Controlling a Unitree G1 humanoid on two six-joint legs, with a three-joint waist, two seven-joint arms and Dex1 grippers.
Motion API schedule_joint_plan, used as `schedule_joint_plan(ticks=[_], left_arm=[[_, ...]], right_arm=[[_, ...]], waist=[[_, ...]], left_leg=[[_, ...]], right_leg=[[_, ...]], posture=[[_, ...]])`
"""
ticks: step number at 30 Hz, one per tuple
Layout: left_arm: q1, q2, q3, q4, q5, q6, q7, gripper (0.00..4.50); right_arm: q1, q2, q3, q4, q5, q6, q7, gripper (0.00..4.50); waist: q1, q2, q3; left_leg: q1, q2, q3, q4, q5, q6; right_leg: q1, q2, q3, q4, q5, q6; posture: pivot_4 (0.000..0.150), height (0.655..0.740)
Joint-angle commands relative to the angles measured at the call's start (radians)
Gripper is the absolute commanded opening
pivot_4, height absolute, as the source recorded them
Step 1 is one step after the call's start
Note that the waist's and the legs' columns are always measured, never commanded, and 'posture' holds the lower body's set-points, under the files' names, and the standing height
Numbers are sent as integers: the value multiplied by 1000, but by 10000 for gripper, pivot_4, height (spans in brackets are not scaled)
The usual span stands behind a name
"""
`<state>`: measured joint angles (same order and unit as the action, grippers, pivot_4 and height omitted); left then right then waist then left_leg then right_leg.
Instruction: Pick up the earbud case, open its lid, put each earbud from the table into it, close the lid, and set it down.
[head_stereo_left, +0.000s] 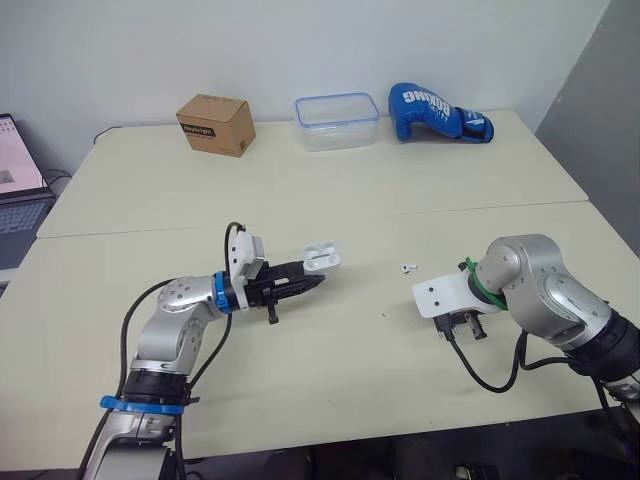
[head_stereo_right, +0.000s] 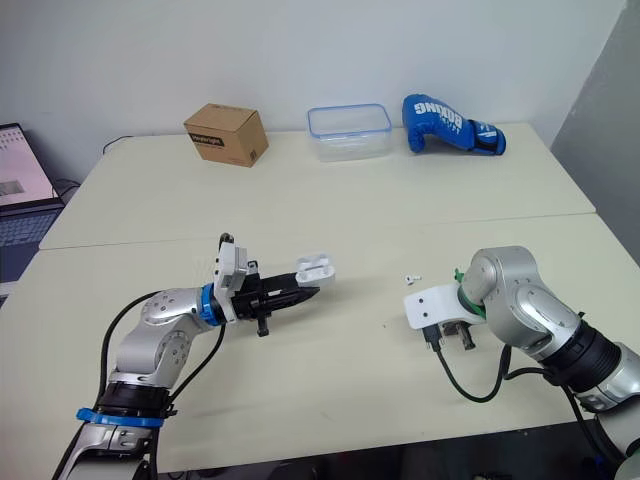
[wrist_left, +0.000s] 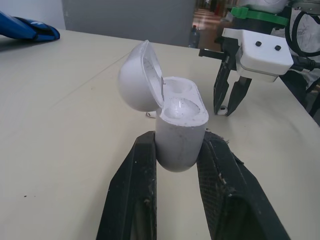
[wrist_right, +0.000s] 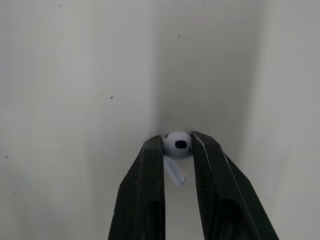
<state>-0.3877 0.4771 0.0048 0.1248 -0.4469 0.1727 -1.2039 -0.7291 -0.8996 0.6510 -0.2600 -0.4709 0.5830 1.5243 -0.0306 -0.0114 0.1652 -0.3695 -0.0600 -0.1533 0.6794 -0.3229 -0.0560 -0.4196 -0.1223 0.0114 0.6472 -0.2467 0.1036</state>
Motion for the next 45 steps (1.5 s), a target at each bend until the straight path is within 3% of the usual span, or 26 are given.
schedule_joint_plan(ticks=[1,9,15,23,32,45], left_arm=[[-17,-2,-1,-18,-6,-15,-3,7453],[-32,-29,11,19,1,-43,17,7453],[-58,-49,28,91,14,-100,37,7453],[-91,-50,30,141,1,-105,28,7453],[-137,-49,26,168,-3,-83,20,7453],[-169,-66,41,156,-11,-44,66,7453]], right_arm=[[-7,-6,-12,-29,-13,-1,26,4228],[-16,52,-181,-81,116,187,-26,4228],[9,353,-460,-175,302,567,-234,4228],[2,737,-739,-309,510,809,-510,4228],[51,952,-756,-307,613,685,-805,4228],[110,1053,-611,-239,641,470,-1102,4228]], waist=[[0,0,0],[1,0,0],[1,0,0],[-1,0,0],[-5,1,-1],[-13,1,-1]], left_leg=[[0,0,0,0,0,0],[0,0,0,0,0,0],[0,0,-2,0,0,0],[0,-1,-6,0,0,-1],[1,-1,-6,0,0,-1],[1,-1,-6,-1,0,-1]], right_leg=[[0,0,0,0,0,0],[0,0,0,0,0,0],[0,0,0,1,0,-1],[-1,0,0,2,0,-1],[-2,0,1,3,0,-1],[-2,0,2,3,0,-1]], posture=[[1500,7307],[1500,7307],[1500,7307],[1500,7307],[1500,7307],[1500,7307]])
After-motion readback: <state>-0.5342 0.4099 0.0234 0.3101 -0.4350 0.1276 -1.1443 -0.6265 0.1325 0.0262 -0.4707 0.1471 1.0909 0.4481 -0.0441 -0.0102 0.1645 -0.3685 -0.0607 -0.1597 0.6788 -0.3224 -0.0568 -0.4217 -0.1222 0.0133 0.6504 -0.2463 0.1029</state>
